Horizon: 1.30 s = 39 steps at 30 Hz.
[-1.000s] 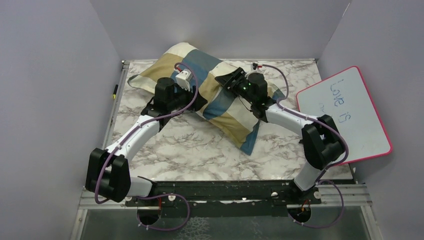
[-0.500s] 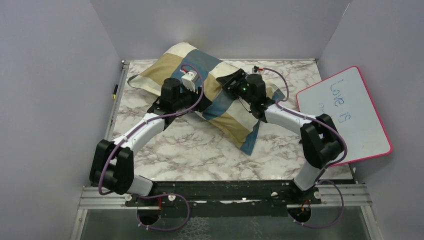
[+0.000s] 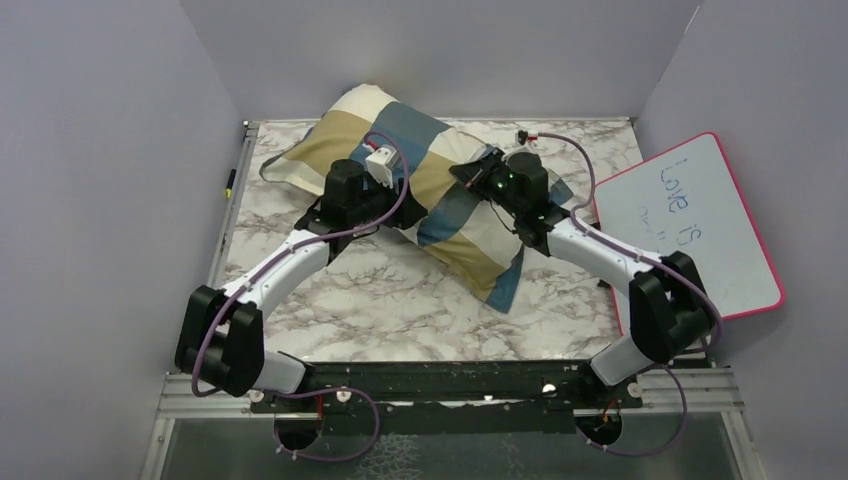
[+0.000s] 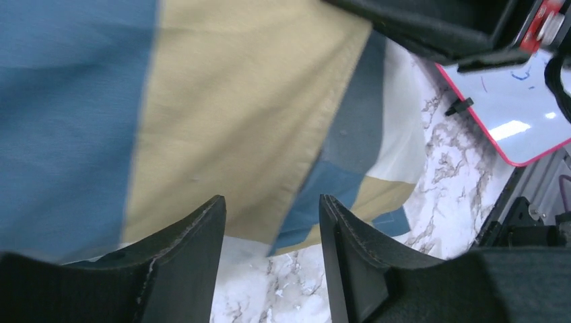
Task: Put the pillow into the pillowcase
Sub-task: Smooth out the pillow in the pillowcase, then turn over the pillow at the center of the board.
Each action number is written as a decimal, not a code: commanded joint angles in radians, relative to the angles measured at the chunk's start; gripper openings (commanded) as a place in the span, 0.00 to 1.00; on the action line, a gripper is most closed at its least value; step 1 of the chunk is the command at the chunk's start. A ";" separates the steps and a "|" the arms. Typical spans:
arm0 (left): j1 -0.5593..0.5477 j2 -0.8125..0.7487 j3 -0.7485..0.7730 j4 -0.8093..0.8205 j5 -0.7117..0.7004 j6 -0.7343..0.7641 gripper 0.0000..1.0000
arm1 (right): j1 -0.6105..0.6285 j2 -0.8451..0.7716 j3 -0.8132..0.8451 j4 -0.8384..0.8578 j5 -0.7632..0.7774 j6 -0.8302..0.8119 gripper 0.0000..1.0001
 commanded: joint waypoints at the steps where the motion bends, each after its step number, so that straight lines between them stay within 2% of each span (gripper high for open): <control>1: 0.053 -0.080 0.074 -0.179 -0.147 -0.004 0.57 | -0.001 -0.044 -0.083 -0.191 0.172 -0.161 0.00; 4: 0.231 -0.087 0.061 -0.162 -0.110 -0.122 0.56 | -0.003 -0.030 -0.060 -0.222 0.229 -0.295 0.00; 6: 0.345 -0.088 0.049 -0.132 -0.104 -0.199 0.56 | -0.004 -0.029 0.027 -0.342 0.229 -0.396 0.03; 8: 0.402 -0.089 0.046 -0.139 -0.209 -0.229 0.58 | 0.018 -0.060 0.109 -0.492 0.234 -0.500 0.28; 9: 0.443 -0.092 0.036 -0.136 -0.334 -0.251 0.61 | 0.046 -0.092 0.107 -0.515 0.258 -0.559 0.39; 10: 0.462 -0.096 0.014 -0.117 -0.399 -0.279 0.62 | 0.082 -0.131 0.091 -0.522 0.303 -0.613 0.46; 14: 0.525 -0.089 -0.078 0.056 -0.453 -0.374 0.63 | 0.206 -0.267 -0.021 -0.481 0.401 -0.789 0.59; 17: 0.555 -0.042 -0.106 0.134 -0.447 -0.445 0.69 | 0.328 -0.316 -0.117 -0.404 0.439 -0.943 0.64; 21: 0.606 0.040 -0.158 0.303 -0.329 -0.560 0.74 | 0.487 -0.304 -0.263 -0.181 0.525 -1.205 0.68; 24: 0.607 0.104 -0.158 0.386 -0.298 -0.571 0.78 | 0.551 -0.244 -0.383 0.116 0.579 -1.450 0.72; 28: 0.607 0.178 -0.182 0.510 -0.270 -0.623 0.78 | 0.570 -0.091 -0.496 0.475 0.573 -1.749 0.76; 31: 0.603 0.244 -0.183 0.571 -0.263 -0.675 0.78 | 0.570 0.052 -0.533 0.714 0.636 -1.903 0.78; 36: 0.550 0.371 -0.160 0.686 -0.352 -0.756 0.78 | 0.557 0.360 -0.540 1.228 0.723 -2.253 0.80; 38: 0.533 0.433 -0.132 0.753 -0.356 -0.776 0.75 | 0.545 0.477 -0.510 1.388 0.749 -2.390 0.79; 39: 0.528 0.465 -0.125 0.803 -0.351 -0.791 0.68 | 0.538 0.501 -0.486 1.395 0.763 -2.414 0.78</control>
